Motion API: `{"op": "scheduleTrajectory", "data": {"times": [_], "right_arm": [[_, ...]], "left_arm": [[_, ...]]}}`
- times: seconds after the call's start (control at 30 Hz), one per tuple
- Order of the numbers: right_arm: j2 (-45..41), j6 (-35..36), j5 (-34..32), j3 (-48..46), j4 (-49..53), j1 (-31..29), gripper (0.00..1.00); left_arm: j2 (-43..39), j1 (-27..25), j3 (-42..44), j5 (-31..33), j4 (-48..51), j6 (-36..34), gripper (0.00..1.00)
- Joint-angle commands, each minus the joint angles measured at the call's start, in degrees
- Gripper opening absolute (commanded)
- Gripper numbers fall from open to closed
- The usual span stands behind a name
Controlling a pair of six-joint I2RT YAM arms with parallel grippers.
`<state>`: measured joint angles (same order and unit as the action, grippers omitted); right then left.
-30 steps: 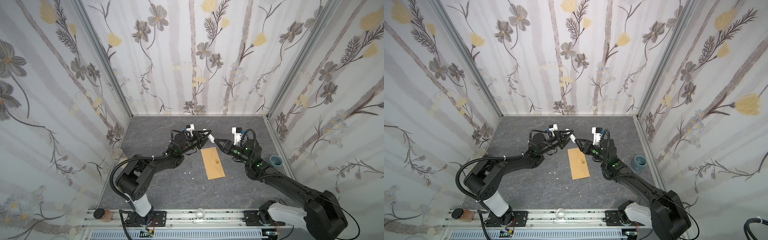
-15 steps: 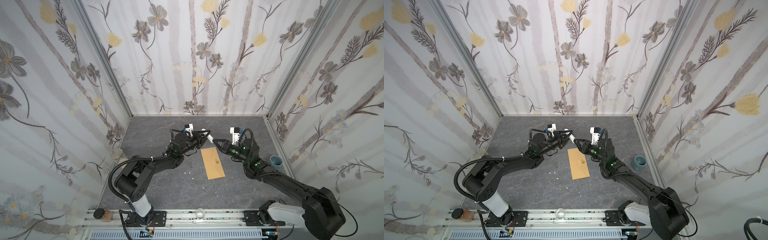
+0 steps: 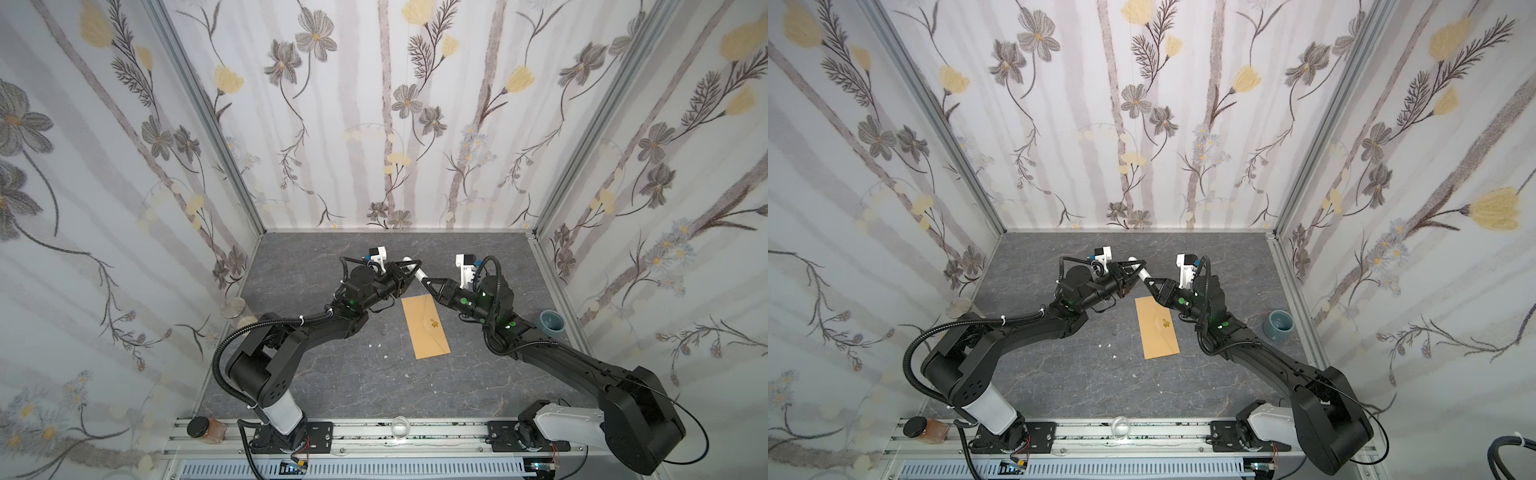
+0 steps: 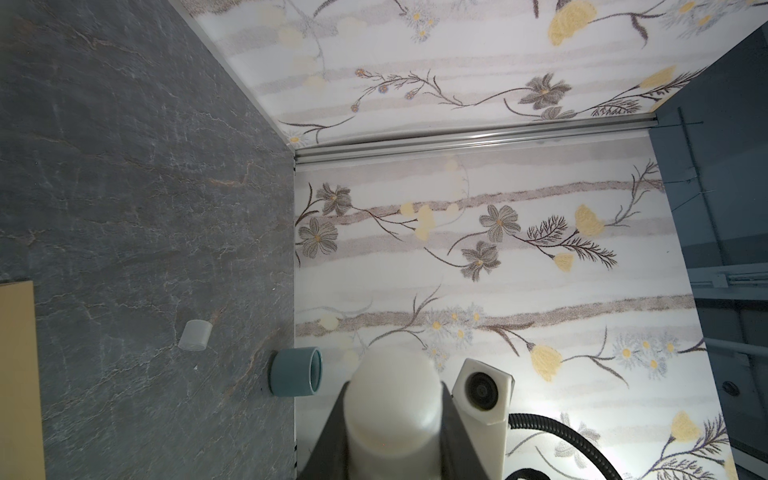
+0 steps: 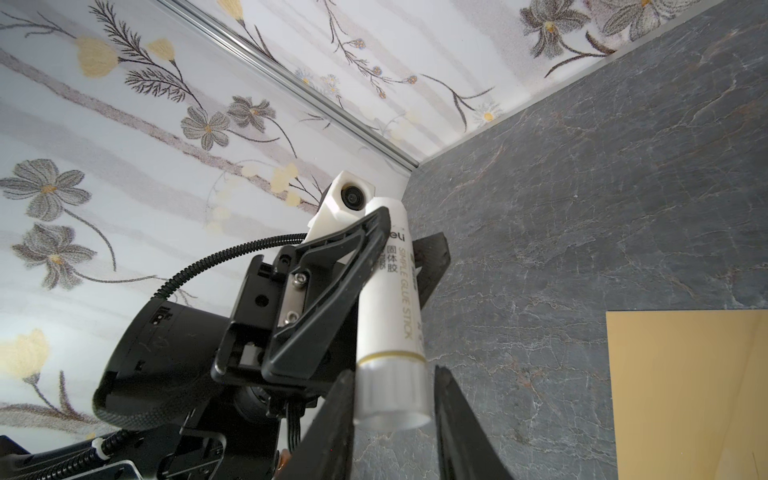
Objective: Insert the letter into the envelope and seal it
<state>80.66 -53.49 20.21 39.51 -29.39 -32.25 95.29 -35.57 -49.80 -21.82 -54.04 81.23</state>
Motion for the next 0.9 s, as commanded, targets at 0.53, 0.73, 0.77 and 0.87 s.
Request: {"op": "scheduleTrajectory", "data": {"times": [0.53,0.73,0.77,0.87], "right_arm": [[-2.8,14.2,-13.2,6.2,15.9,-3.8,0.1],[-4.3,25.2,-23.7,8.6,24.5,-7.9,0.09],[-4.5,27.2,-25.8,9.1,26.0,-8.9,0.09],[-4.7,32.6,-32.3,10.6,29.3,-12.1,0.09]], "left_arm": [[-1.6,-0.3,1.0,-0.2,0.8,1.8,0.0],[-3.3,-0.4,1.3,-2.0,4.2,1.4,0.0],[-3.5,-0.4,1.3,-2.4,4.8,1.3,0.0],[-4.0,-0.4,1.4,-3.6,6.2,1.2,0.0]]}}
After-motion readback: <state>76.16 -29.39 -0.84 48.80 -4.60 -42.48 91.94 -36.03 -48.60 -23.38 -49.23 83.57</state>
